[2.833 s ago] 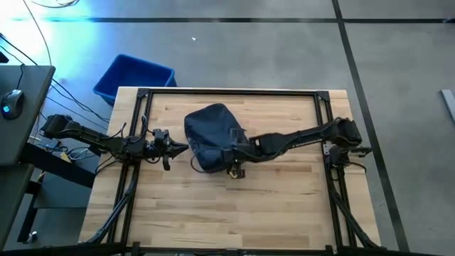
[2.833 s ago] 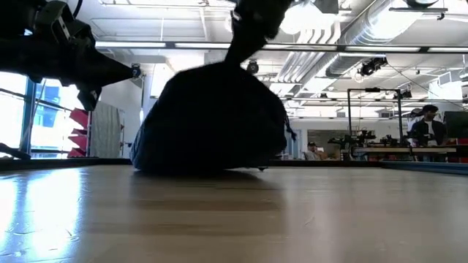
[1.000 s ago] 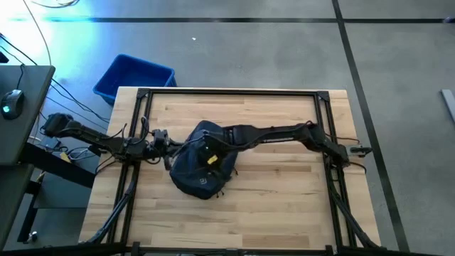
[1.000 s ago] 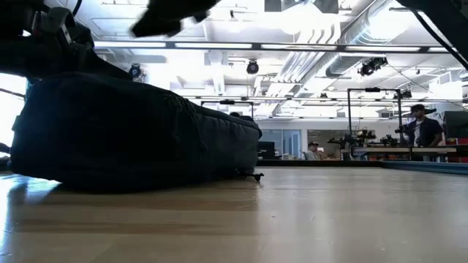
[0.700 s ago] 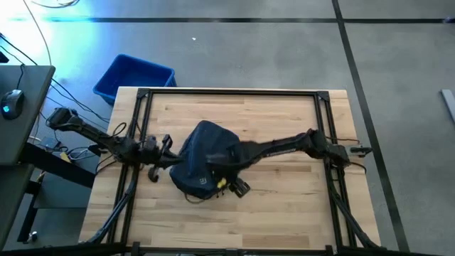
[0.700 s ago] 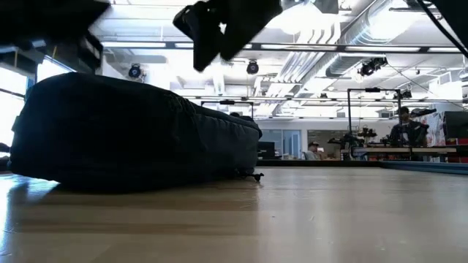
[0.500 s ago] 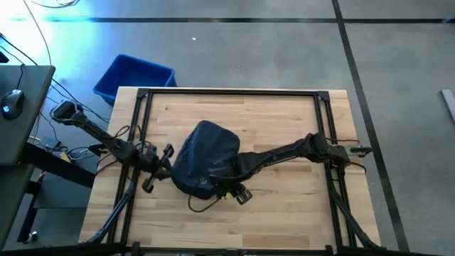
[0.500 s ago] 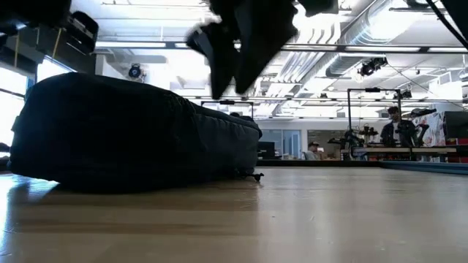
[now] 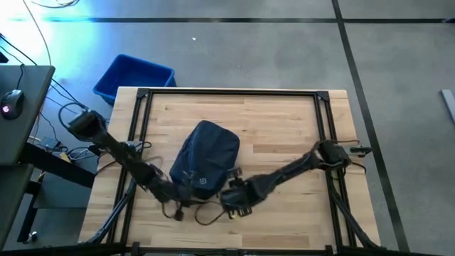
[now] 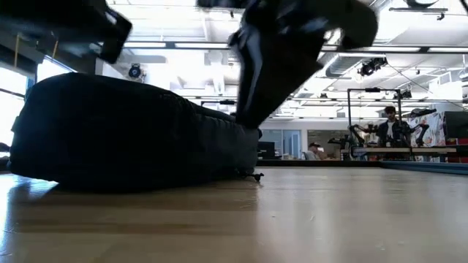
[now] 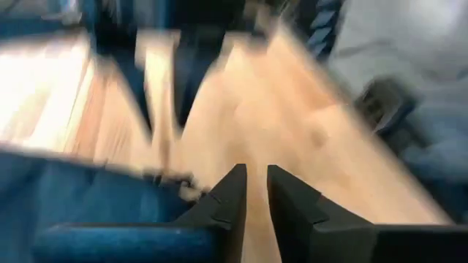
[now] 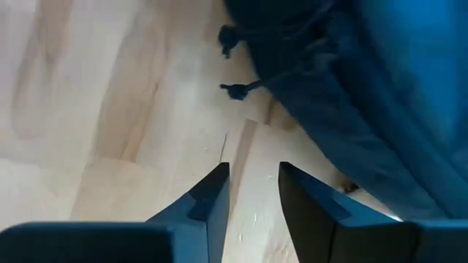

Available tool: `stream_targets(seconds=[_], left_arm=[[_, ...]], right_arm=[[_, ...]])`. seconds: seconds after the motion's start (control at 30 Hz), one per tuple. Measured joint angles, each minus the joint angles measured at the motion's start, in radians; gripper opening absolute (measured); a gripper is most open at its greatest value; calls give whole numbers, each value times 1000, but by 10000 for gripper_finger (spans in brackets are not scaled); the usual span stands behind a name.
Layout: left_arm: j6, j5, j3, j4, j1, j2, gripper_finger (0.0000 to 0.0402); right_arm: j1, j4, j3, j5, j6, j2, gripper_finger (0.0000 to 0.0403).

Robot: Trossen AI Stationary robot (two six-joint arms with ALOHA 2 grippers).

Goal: Unpack backpack
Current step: Open the black backpack

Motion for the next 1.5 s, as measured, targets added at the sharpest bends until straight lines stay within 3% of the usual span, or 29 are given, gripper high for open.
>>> stream_targets(seconds=[0.13, 0.3, 0.53, 0.73, 0.87, 1.0, 1.23, 1.4, 1.5], left_arm=[[-17, -38, 156, -182, -6, 111, 77], [9, -85, 332, -423, -6, 208, 111], [7, -158, 539, -811, 8, 331, 138], [36, -230, 677, -903, 2, 402, 141], [22, -296, 708, -929, -6, 414, 141], [-86, -208, 709, -1033, 29, 411, 141], [-63, -132, 709, -1186, 51, 413, 140], [-110, -134, 709, -1198, 52, 413, 140], [-199, -200, 709, -1214, 41, 413, 140]], right_arm=[[38, 262, -199, 4, 106, -84, 95], [34, 616, -369, 83, 118, -145, 94], [24, 666, -393, 82, 118, -147, 94], [25, 666, -393, 82, 137, -146, 94], [23, 665, -393, 83, 206, -146, 94], [10, 651, -393, 84, 266, -146, 94], [3, 674, -393, 82, 271, -145, 108], [2, 734, -393, 83, 260, -128, 126], [2, 808, -393, 77, 233, -91, 135]])
